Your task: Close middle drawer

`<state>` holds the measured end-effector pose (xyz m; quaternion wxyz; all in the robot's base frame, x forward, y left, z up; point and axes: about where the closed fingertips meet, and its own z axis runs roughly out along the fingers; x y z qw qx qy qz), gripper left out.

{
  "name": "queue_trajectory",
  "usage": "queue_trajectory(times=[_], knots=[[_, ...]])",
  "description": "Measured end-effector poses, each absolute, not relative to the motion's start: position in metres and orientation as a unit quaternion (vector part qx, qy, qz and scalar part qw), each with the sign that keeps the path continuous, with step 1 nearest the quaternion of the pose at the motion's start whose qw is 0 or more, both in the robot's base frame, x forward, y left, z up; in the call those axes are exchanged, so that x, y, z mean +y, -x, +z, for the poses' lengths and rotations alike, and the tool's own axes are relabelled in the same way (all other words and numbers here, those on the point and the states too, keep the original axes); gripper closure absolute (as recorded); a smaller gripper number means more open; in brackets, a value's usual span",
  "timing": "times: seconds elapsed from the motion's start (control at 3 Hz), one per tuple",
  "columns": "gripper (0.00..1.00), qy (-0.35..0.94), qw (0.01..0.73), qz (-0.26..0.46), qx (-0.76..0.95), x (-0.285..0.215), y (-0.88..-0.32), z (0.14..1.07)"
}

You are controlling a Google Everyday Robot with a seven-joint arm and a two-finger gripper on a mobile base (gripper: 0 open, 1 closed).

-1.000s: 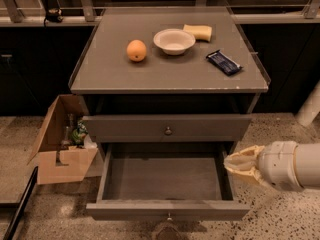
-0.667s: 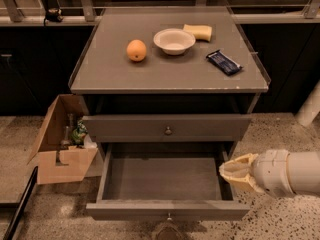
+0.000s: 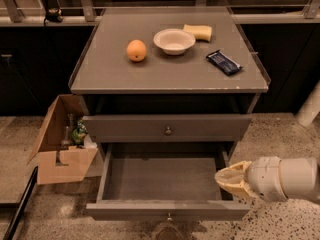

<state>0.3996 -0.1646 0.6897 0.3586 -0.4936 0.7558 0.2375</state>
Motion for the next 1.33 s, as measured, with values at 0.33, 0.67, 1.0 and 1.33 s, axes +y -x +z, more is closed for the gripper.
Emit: queue_trajectory(times=[0.33, 0.67, 1.0, 1.33], knots=[[1.0, 0.496, 0.358, 0.226, 0.758, -0.161, -0.396, 0.68], [1.0, 0.476, 0.361, 0.232, 0.768, -0.164, -0.395, 0.644], [1.0, 0.452, 0.369, 0.266, 0.767, -0.169, -0.397, 0.611], [1.0, 0.437, 0.375, 0.297, 0.762, -0.173, -0.397, 0.587]])
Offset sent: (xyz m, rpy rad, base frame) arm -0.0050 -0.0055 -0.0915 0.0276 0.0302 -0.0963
